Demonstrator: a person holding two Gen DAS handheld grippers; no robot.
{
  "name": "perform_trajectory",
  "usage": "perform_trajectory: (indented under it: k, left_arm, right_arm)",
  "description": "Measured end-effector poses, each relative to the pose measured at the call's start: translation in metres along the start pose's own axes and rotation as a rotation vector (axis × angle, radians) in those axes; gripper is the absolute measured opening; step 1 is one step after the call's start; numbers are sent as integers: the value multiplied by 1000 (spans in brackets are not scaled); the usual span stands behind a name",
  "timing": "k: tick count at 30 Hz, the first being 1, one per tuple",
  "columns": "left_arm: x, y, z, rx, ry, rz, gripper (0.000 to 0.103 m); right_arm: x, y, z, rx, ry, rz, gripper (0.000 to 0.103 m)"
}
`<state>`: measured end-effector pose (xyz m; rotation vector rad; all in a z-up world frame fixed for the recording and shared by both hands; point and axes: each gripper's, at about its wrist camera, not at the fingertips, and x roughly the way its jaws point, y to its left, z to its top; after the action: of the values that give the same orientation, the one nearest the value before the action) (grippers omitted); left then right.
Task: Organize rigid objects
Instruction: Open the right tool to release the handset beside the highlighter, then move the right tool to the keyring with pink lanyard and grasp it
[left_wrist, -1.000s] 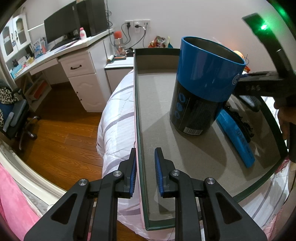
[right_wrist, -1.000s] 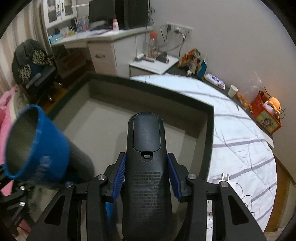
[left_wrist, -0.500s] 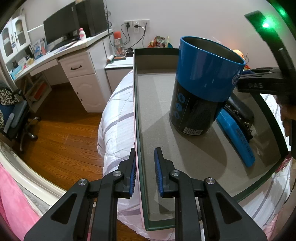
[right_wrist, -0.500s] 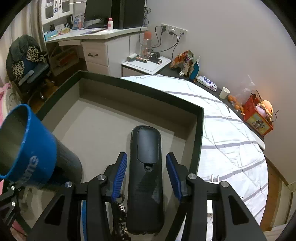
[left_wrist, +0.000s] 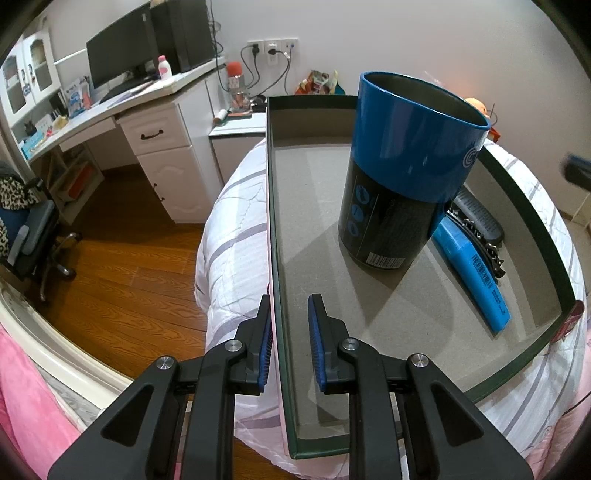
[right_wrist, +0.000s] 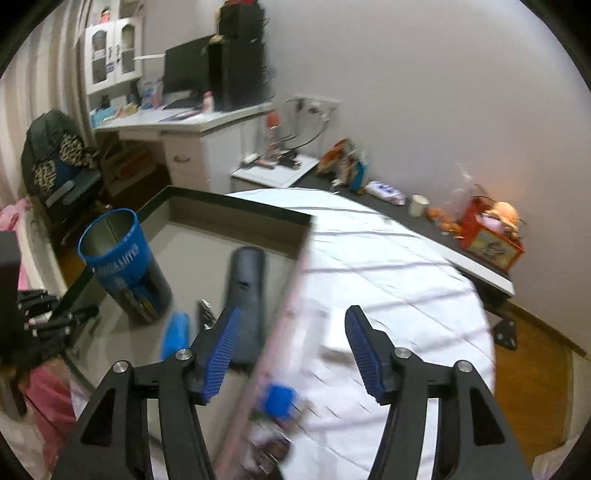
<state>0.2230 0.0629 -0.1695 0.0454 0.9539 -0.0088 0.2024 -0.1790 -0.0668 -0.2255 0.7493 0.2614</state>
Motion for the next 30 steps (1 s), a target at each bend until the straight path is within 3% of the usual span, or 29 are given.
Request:
perform_trajectory:
  k: [7,15,23,30]
  left_arm:
    - [0,-3,0,-1,0,6,16]
    - [-7,1,-8,-2,1,16,16]
    - [-9,1,-9,-3,1,15,17]
    - [-9,2,-8,-3,0,16,17]
  right_arm:
    - [-21,-29,-53,29,59,-48,61]
    - [-7,-19,-104,16,161,54,61]
    - [3,9,-115,-36,188,118,61]
    - [21,15,-112,-38,200,108,61]
